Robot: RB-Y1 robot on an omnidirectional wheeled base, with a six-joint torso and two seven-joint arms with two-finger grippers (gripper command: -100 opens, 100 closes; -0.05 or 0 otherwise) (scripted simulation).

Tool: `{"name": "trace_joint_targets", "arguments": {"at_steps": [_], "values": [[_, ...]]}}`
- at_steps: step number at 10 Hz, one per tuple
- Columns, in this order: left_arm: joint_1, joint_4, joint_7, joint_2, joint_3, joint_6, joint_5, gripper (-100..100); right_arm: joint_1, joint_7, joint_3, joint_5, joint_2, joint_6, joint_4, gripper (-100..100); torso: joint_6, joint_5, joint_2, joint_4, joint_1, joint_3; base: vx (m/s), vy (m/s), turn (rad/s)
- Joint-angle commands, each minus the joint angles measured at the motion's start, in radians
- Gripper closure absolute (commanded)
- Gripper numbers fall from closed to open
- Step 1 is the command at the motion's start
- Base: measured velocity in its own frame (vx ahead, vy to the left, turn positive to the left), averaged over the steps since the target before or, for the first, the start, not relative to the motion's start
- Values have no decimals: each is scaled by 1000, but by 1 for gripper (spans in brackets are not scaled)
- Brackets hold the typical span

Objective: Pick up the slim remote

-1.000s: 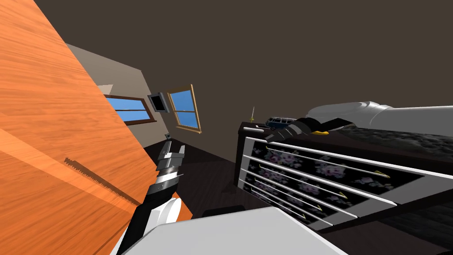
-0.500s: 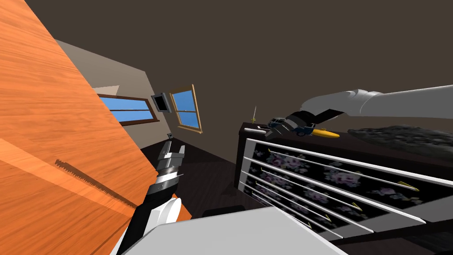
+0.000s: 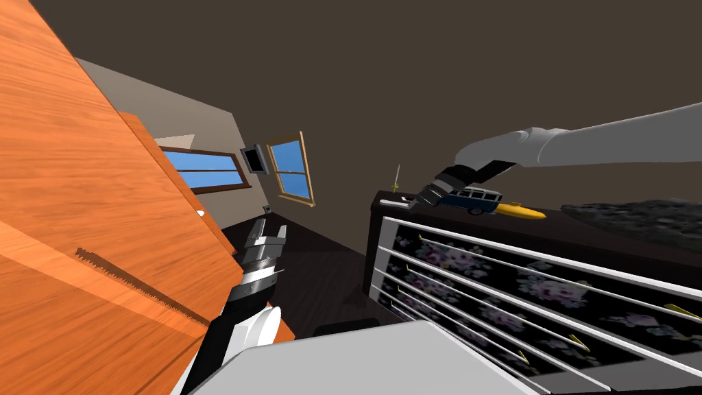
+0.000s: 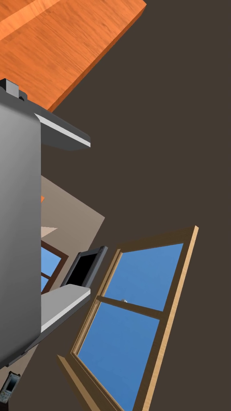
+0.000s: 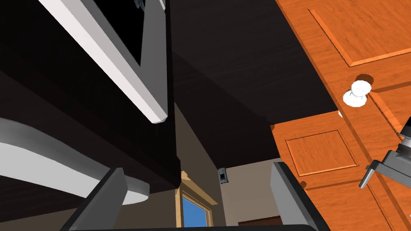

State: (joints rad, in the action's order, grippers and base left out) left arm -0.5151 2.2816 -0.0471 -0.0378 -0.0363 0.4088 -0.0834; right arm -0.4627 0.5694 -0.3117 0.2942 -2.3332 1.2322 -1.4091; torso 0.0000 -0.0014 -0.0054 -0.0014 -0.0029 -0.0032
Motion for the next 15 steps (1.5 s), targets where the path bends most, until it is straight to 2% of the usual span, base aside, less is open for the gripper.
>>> {"name": "trace_joint_targets", "arguments": {"at_steps": [1,2,3,8,10,14,15], "values": [[0,0,0,0,0,0,0,0,-4,-4,-4,3,-50,-3,8,-100,0,0,0,0,0,0,68,-55,55],[0,0,0,0,0,0,0,0,-4,-4,-4,3,-59,-3,8,-100,0,0,0,0,0,0,21,-22,3],[0,0,0,0,0,0,0,0,-18,-11,-13,7,-98,-9,22,-100,0,0,2,0,2,1,30,-36,74],[0,0,0,0,0,0,0,0,-46,-26,-28,14,-222,-24,43,-100,0,0,0,0,-1,0,49,-62,65],[0,0,0,0,0,0,0,0,-73,-41,-37,19,-289,-38,55,-100,0,0,1,0,0,0,63,-74,84],[0,0,0,0,0,0,0,0,-104,-55,-43,23,-362,-51,59,-100,0,0,1,0,0,0,48,-62,59],[0,0,0,0,0,0,0,0,-98,-53,-42,23,-351,-47,60,-100,1,-1,1,0,0,0,17,-28,12]]}}
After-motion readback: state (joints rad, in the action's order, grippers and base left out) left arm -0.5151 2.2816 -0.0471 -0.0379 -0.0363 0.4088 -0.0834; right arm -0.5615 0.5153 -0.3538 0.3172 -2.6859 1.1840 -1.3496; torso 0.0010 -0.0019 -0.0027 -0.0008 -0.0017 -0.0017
